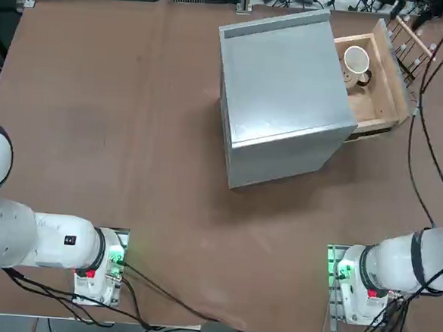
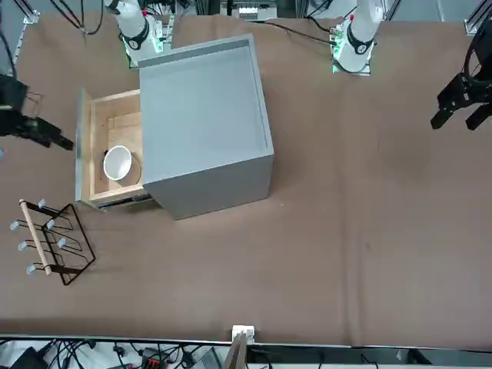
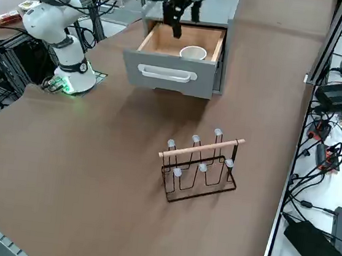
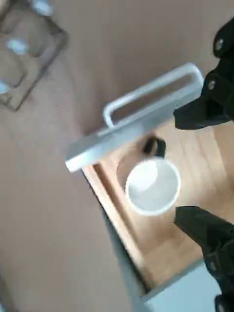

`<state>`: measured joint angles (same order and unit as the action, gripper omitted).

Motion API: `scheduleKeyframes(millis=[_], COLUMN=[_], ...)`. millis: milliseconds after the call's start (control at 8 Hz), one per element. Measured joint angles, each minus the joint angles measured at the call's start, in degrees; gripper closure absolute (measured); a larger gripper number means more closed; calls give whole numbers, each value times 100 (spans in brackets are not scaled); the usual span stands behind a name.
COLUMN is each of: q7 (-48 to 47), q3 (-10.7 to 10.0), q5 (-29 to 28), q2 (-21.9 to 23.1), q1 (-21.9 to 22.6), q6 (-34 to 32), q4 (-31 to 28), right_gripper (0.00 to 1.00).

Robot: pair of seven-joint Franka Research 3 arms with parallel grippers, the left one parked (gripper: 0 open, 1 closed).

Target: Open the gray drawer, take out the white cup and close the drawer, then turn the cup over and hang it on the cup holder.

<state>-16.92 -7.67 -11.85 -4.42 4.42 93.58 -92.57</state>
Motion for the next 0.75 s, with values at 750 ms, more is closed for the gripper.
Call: scheduleKeyframes(millis=[750], q7=[-4448], q3=[16], q5=[426], q2=[-127], q1=[1022], q6=[1160], q4=[-1196], right_gripper=[4])
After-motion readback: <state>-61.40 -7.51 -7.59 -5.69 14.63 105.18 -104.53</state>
